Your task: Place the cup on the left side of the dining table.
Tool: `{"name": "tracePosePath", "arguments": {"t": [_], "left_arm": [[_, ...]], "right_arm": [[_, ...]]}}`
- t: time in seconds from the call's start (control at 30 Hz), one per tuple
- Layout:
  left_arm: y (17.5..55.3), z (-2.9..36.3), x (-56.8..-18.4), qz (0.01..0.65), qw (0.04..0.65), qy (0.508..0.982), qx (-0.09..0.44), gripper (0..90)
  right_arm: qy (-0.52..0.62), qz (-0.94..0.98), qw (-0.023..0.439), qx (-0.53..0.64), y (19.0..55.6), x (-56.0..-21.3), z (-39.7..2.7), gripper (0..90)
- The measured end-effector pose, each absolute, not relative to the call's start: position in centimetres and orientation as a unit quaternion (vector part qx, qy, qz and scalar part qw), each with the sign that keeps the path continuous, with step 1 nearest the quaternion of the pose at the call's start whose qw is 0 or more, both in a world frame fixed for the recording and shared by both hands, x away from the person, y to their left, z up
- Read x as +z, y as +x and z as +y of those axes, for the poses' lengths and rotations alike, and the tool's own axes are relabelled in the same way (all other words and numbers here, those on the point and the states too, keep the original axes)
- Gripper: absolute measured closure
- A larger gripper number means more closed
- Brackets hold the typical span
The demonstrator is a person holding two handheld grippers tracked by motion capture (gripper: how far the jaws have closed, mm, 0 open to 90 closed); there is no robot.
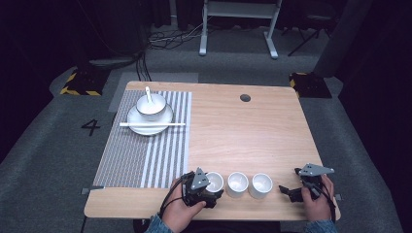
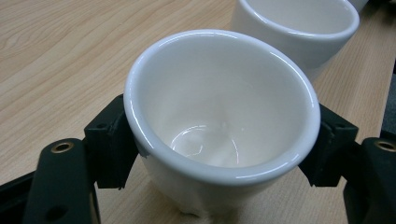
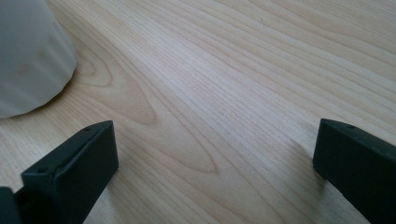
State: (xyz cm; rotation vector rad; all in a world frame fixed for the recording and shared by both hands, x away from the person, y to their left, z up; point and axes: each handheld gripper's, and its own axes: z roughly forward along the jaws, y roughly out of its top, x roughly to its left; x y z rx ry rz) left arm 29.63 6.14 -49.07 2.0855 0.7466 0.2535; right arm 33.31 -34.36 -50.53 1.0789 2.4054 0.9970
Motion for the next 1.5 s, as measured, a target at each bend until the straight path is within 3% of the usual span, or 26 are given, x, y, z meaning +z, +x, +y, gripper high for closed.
{"name": "tracePosePath", "arguments": {"t": [1.5], "left_arm": [[29.6, 7.1, -45.2, 0.290, 0.455, 0.831, 0.134, 27.0]], "right_arm": [[0.377, 0.842, 0.161, 0.350, 33.3, -50.5, -34.3, 0.3]]}}
